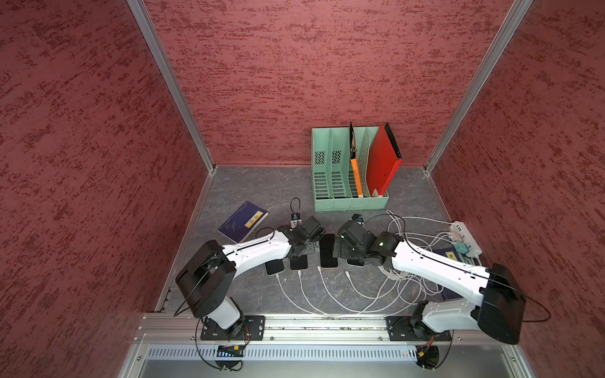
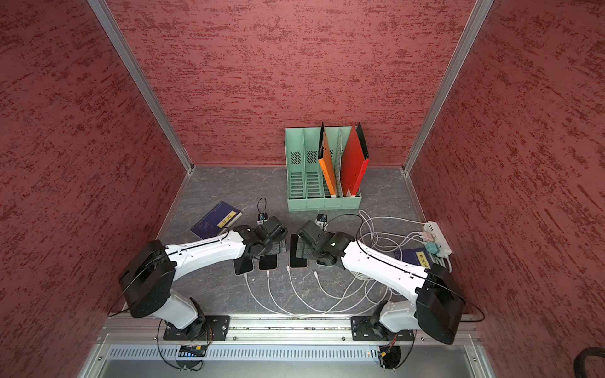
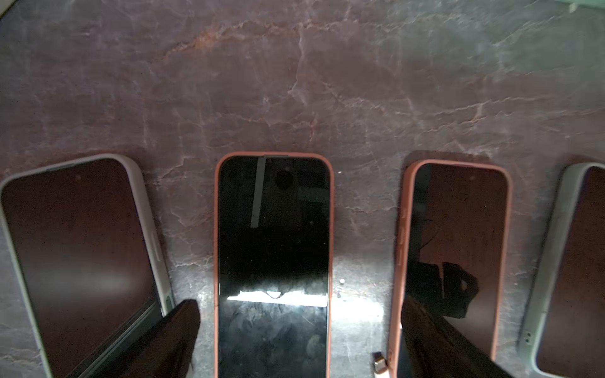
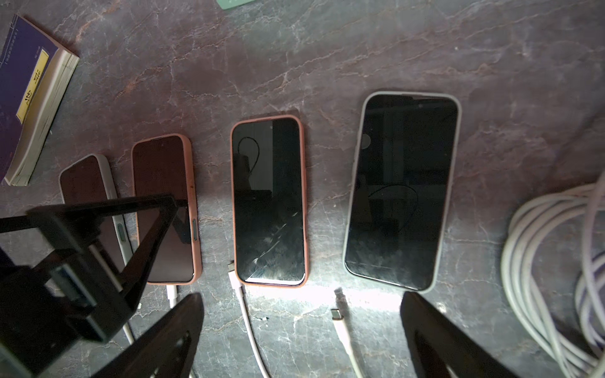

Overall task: Unplug the charging cable from the phone
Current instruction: Pick up the phone at the center of the board.

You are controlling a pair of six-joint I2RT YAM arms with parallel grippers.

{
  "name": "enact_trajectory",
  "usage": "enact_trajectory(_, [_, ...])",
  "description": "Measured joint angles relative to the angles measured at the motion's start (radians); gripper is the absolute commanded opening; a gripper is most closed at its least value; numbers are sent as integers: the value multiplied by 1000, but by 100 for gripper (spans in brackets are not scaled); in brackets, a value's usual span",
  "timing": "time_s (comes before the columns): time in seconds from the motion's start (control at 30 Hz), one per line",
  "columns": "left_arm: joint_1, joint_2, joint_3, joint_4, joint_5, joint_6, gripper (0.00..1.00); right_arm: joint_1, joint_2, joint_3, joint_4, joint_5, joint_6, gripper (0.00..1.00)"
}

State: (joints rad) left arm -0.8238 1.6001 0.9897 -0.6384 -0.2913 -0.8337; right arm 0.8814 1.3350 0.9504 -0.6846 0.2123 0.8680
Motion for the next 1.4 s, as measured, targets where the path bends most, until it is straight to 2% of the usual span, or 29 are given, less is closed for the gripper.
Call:
enact_trajectory(0.27, [0,80,4,-30,10,-26,100,-17,-43,-25,5,0,8,98])
enact_trajectory(0.77, [39,116,-8,-3,86,-25,99,-19,-51,-50,29,-12,16,98])
enact_trajectory(1.27, [33,137,10,-20,78,-3,75,-19,-66,-50,31,-24,15,98])
enact_trajectory(1.4, [27,153,29,-23,77,-3,65,-19,-100,-50,35,-28,15,98])
